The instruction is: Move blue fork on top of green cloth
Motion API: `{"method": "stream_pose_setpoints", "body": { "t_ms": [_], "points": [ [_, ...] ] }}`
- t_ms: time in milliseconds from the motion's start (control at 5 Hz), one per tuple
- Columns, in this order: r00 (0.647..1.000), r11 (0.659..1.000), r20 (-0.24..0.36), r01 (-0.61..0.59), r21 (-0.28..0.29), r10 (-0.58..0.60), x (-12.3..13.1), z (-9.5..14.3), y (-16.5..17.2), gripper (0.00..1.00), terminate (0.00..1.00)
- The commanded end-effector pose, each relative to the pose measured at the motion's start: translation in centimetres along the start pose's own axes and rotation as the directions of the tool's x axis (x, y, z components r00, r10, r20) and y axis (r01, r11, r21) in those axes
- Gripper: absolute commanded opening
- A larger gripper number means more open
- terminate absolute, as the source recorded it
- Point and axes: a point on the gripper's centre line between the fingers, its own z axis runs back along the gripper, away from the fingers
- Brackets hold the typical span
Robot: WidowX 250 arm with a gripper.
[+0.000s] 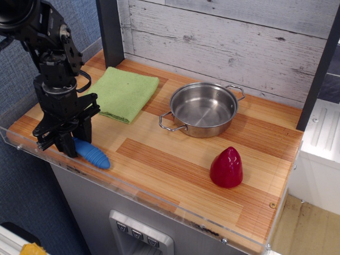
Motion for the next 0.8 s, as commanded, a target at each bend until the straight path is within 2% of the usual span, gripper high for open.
{"method": "stream_pose_setpoints", "body": {
  "t_ms": [0,200,400,600],
  "points": [
    [0.999,0.995,0.049,0.008,-0.1,-0.003,-0.3,3.3,-0.7,0.0,0.0],
    [0.998,0.991,0.063,0.034,-0.127,-0.026,-0.3,4.4,-1.4,0.0,0.0],
    [0.986,0.977,0.102,0.145,-0.155,-0.13,-0.2,6.4,-2.5,0.0,0.0],
    [0.942,0.936,0.115,0.329,-0.128,-0.315,-0.4,7.3,-4.5,0.0,0.0]
  ]
}}
